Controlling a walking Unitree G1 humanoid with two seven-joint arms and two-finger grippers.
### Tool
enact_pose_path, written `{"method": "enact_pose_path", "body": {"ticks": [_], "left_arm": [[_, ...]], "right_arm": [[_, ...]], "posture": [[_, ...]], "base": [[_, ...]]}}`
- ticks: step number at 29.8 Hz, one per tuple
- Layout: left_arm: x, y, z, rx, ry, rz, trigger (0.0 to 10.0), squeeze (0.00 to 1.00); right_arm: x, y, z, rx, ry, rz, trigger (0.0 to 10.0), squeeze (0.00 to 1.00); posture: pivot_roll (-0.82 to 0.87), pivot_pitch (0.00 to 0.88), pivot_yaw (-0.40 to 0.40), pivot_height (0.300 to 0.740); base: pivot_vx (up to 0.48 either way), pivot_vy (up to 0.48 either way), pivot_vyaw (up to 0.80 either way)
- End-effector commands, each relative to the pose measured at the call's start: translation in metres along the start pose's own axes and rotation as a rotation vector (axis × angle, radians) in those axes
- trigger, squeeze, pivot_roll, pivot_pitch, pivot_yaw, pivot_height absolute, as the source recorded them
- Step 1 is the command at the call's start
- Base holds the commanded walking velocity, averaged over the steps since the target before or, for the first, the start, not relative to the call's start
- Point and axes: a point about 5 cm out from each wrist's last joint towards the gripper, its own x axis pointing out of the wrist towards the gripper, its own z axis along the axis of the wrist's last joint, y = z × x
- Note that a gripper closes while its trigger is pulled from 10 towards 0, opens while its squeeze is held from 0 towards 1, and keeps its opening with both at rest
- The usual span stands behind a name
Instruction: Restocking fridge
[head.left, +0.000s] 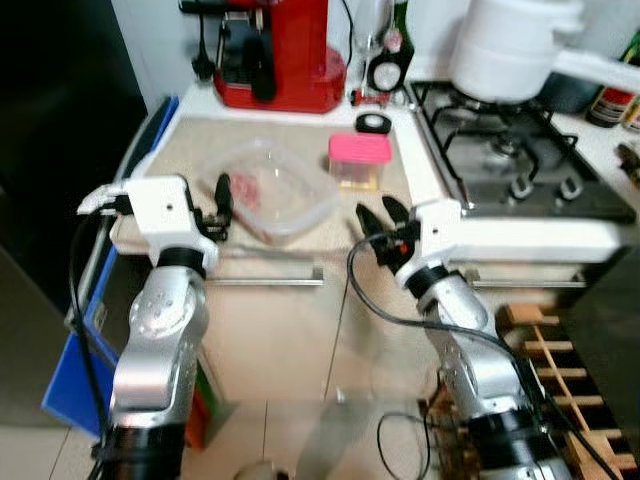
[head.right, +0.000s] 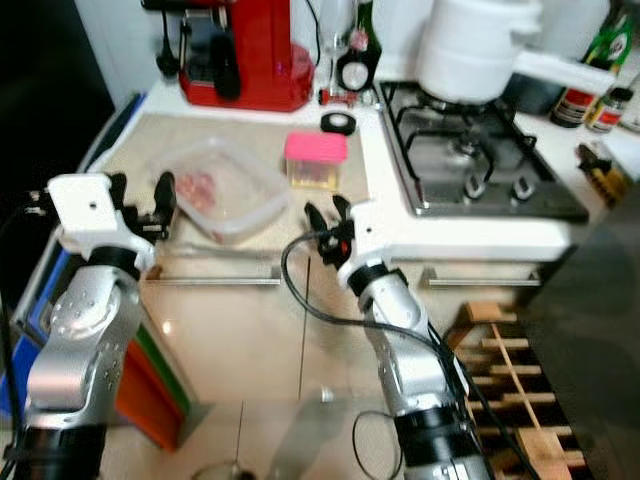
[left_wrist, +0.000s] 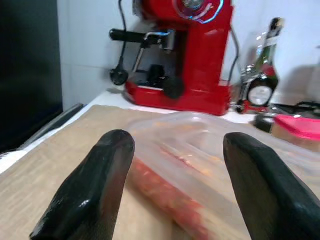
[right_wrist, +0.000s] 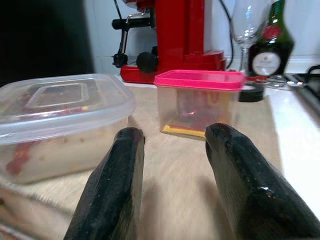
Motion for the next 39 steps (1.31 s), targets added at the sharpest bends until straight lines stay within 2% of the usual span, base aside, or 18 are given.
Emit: {"method": "enact_pose_path", "body": {"ticks": [1, 3, 5, 9, 14, 17, 20, 31, 36, 37, 38, 39], "left_arm": [[0.006, 0.001, 0.003, 0.016, 0.003, 0.016, 10.0, 0.0], [0.014, 0.007, 0.01, 0.025, -0.015, 0.041, 10.0, 0.0], [0.015, 0.009, 0.012, 0.034, -0.021, 0.048, 10.0, 0.0], [0.017, 0.013, 0.007, 0.065, -0.004, 0.056, 10.0, 0.0], [0.02, 0.018, -0.001, 0.101, 0.035, 0.067, 10.0, 0.0], [0.02, 0.017, -0.002, 0.09, 0.039, 0.057, 10.0, 0.0], [0.022, 0.017, -0.002, 0.067, 0.043, 0.04, 10.0, 0.0], [0.027, 0.015, -0.002, 0.074, 0.044, 0.028, 10.0, 0.0], [0.028, 0.012, -0.004, 0.086, 0.049, 0.012, 10.0, 0.0], [0.028, 0.012, -0.006, 0.089, 0.057, 0.009, 10.0, 0.0], [0.028, 0.012, -0.006, 0.089, 0.057, 0.009, 10.0, 0.0], [0.027, 0.01, -0.008, 0.102, 0.066, -0.004, 10.0, 0.0]], "right_arm": [[0.0, -0.003, 0.002, -0.01, -0.009, -0.011, 10.0, 0.0], [0.001, -0.001, 0.003, 0.002, -0.012, -0.005, 10.0, 0.0], [0.001, 0.001, 0.004, 0.022, -0.014, 0.007, 10.0, 0.0], [0.003, 0.008, 0.005, 0.057, -0.011, 0.034, 10.0, 0.0], [0.004, 0.005, 0.001, 0.063, 0.013, 0.02, 10.0, 0.0], [0.004, 0.005, 0.001, 0.063, 0.012, 0.019, 10.0, 0.0], [0.005, 0.004, 0.001, 0.064, 0.016, 0.013, 10.0, 0.0], [0.004, 0.007, -0.002, 0.055, 0.021, 0.019, 10.0, 0.0], [0.004, 0.006, -0.003, 0.043, 0.028, 0.006, 10.0, 0.0], [0.004, 0.005, -0.005, 0.049, 0.03, -0.01, 10.0, 0.26], [0.004, 0.005, -0.005, 0.049, 0.03, -0.01, 10.0, 0.26], [0.004, 0.002, -0.006, 0.038, 0.037, -0.032, 10.0, 1.0]], "posture": [[0.02, 0.006, -0.007, 0.74], [0.02, 0.005, -0.002, 0.74], [0.01, 0.006, -0.001, 0.74], [0.01, 0.008, -0.001, 0.74], [0.02, 0.008, -0.002, 0.74], [0.02, 0.009, -0.001, 0.74], [0.01, 0.011, 0.002, 0.74], [0.01, 0.017, 0.008, 0.74], [0.01, 0.016, 0.009, 0.74], [0.01, 0.016, 0.01, 0.74], [0.01, 0.016, 0.01, 0.74], [0.01, 0.016, 0.01, 0.74]], "base": [[0.0, 0.0, 0.0], [0.0, 0.0, 0.0], [0.0, 0.0, 0.0], [0.0, 0.0, 0.0], [0.0, 0.0, 0.0], [0.0, 0.0, 0.0], [0.0, 0.48, 0.0], [0.0, 0.475, 0.0], [0.0, 0.0, 0.0], [0.0, 0.0, 0.0], [0.0, 0.0, 0.0], [0.0, 0.0, 0.0]]}}
